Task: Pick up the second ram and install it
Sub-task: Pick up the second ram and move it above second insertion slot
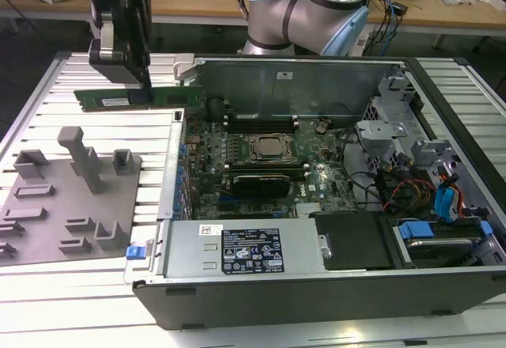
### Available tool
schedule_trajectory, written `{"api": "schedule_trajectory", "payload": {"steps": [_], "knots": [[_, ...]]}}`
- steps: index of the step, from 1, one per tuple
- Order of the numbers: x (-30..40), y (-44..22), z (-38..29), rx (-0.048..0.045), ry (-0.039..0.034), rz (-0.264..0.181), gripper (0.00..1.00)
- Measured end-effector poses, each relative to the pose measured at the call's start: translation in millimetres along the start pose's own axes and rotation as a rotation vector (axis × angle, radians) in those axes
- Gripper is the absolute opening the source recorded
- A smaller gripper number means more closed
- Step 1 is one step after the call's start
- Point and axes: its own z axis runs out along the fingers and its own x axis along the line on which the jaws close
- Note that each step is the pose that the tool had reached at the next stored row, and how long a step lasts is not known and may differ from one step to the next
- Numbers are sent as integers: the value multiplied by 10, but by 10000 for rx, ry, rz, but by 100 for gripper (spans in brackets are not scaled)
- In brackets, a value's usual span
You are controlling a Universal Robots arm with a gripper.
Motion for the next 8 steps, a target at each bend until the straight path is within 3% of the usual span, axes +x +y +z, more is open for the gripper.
{"api": "schedule_trajectory", "payload": {"steps": [6, 8], "knots": [[-2, -105, 0, 0, 0, 0, 14], [-10, -188, 2, 0, -1, 0, 14]]}}
